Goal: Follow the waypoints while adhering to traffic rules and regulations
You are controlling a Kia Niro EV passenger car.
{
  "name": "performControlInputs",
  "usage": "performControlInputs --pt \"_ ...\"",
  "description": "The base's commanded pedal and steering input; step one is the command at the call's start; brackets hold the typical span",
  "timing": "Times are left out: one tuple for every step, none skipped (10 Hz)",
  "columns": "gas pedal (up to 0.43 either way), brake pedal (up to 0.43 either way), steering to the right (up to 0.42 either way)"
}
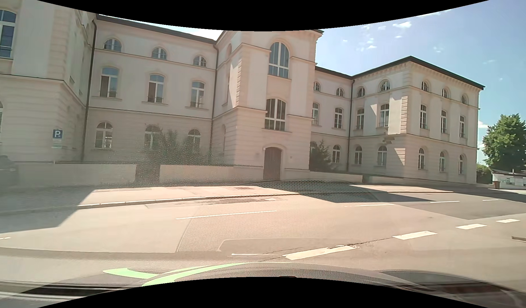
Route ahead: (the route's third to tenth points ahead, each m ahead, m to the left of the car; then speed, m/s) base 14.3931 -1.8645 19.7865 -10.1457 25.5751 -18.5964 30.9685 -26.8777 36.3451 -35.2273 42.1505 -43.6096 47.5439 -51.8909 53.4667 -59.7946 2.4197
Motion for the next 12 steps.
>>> performControlInputs --pt "0.0 0.0 0.322" --pt "0.047 0.0 0.326" --pt "0.197 0.0 0.33" --pt "0.228 0.0 0.33" --pt "0.228 0.0 0.33" --pt "0.228 0.0 0.33" --pt "0.24 0.0 0.33" --pt "0.24 0.0 0.33" --pt "0.24 0.0 0.33" --pt "0.24 0.0 0.33" --pt "0.24 0.0 0.33" --pt "0.24 0.0 0.327"
